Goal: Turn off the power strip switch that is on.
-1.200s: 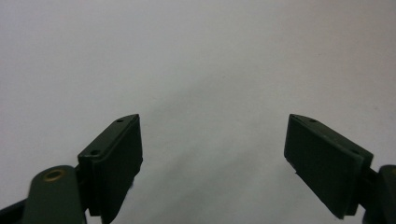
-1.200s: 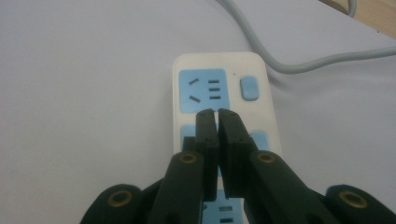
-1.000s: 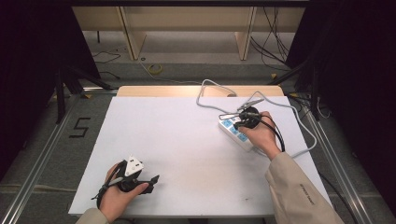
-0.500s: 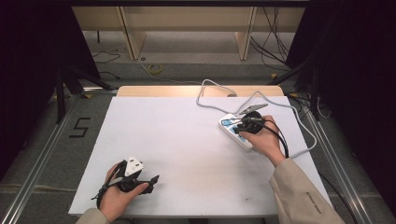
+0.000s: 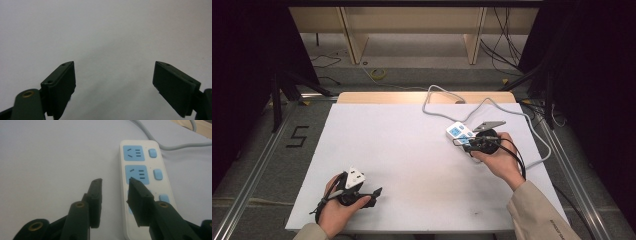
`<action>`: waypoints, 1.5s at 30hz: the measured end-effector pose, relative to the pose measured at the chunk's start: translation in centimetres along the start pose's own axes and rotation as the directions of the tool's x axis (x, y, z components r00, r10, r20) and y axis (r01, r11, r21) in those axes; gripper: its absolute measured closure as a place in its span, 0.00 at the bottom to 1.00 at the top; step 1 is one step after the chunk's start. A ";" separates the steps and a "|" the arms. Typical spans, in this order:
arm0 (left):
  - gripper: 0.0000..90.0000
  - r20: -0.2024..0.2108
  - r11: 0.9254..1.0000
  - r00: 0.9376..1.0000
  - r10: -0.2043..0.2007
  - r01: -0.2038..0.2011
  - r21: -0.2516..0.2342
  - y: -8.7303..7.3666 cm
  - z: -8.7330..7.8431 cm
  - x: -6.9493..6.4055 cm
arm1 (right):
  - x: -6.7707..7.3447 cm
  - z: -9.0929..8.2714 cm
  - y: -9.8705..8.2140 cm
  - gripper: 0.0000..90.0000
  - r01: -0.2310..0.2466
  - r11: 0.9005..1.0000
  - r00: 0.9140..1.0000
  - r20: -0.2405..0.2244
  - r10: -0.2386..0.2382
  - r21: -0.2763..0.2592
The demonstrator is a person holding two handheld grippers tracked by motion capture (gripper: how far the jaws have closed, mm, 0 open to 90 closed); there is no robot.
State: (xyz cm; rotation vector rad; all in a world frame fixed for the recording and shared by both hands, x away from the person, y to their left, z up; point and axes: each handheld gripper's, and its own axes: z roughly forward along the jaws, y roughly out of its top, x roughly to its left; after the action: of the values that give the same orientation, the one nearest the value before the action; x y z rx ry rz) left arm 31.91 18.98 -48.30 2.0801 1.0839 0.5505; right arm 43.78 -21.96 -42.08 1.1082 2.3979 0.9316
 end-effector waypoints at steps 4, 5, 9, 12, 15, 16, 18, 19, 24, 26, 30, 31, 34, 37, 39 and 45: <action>0.20 0.000 1.000 1.000 0.000 0.000 0.001 0.0 0.0 0.0 | 0.5 -0.6 -0.7 0.68 -0.005 1.000 1.000 -0.008 0.005 -0.007; 0.20 0.000 1.000 1.000 0.000 0.000 0.001 0.0 0.0 0.0 | 0.6 -0.7 -0.9 0.68 -0.006 1.000 1.000 -0.009 0.005 -0.008; 0.20 -0.001 1.000 1.000 0.000 0.000 0.003 0.0 0.0 0.0 | 1.0 -1.0 -1.7 0.66 -0.013 1.000 1.000 -0.028 0.013 -0.010; 0.20 -0.002 1.000 1.000 -0.001 0.001 0.003 0.0 0.0 0.0 | 1.4 -1.1 -2.3 0.64 -0.008 1.000 0.999 -0.039 0.008 -0.013; 0.20 -0.002 1.000 1.000 -0.001 0.001 0.004 0.0 0.0 0.0 | 1.8 -1.4 -2.8 0.60 -0.007 1.000 0.999 -0.054 0.006 -0.025; 0.20 -0.002 1.000 1.000 0.000 0.000 0.004 0.0 0.0 0.0 | 2.0 -1.4 -3.0 0.59 -0.005 1.000 0.998 -0.060 0.003 -0.029; 0.20 -0.001 1.000 1.000 0.000 0.000 0.005 0.0 0.0 0.0 | 2.2 -1.5 -3.3 0.56 -0.007 0.999 0.998 -0.067 0.004 -0.041; 0.20 -0.001 1.000 1.000 0.000 0.000 0.005 0.0 0.0 0.0 | 2.3 -1.6 -3.4 0.55 -0.007 0.999 0.997 -0.072 0.004 -0.044; 0.20 -0.003 1.000 1.000 0.000 0.000 0.006 -0.1 0.0 0.0 | 2.9 -1.8 -4.4 0.53 0.005 0.998 0.996 -0.086 -0.010 -0.056; 0.20 -0.002 1.000 1.000 0.000 0.000 0.007 -0.1 0.1 0.0 | 3.1 -1.9 -4.9 0.51 0.009 0.998 0.995 -0.096 -0.015 -0.056; 0.20 -0.002 1.000 1.000 0.000 0.000 0.008 -0.1 0.1 0.0 | 3.5 -2.0 -5.9 0.49 0.024 0.999 0.993 -0.113 -0.029 -0.047; 0.20 -0.002 1.000 1.000 0.000 0.000 0.009 -0.1 0.1 0.0 | 3.6 -2.0 -6.2 0.49 0.022 0.999 0.993 -0.116 -0.027 -0.050; 0.20 -0.002 1.000 1.000 0.000 0.000 0.009 -0.1 0.1 -0.1 | 3.7 -2.1 -6.9 0.46 0.014 0.998 0.991 -0.133 -0.021 -0.055; 0.20 -0.003 1.000 1.000 -0.002 0.002 0.009 -0.1 0.1 0.0 | 3.9 -2.3 -7.5 0.44 0.006 0.998 0.989 -0.145 -0.016 -0.067; 0.20 -0.004 1.000 1.000 -0.001 0.001 0.009 -0.1 0.1 0.0 | 4.0 -2.4 -8.0 0.43 0.003 0.997 0.988 -0.152 -0.014 -0.072; 0.20 -0.002 1.000 1.000 -0.001 0.001 0.012 -0.1 0.1 0.0 | 4.2 -2.6 -9.4 0.41 -0.012 0.996 0.987 -0.159 -0.002 -0.086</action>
State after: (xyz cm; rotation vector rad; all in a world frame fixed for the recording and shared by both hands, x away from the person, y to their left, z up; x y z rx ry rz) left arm 31.90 18.98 -48.45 2.0901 1.0915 0.5470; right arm 34.54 -24.34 -46.72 1.0448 2.4536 1.1549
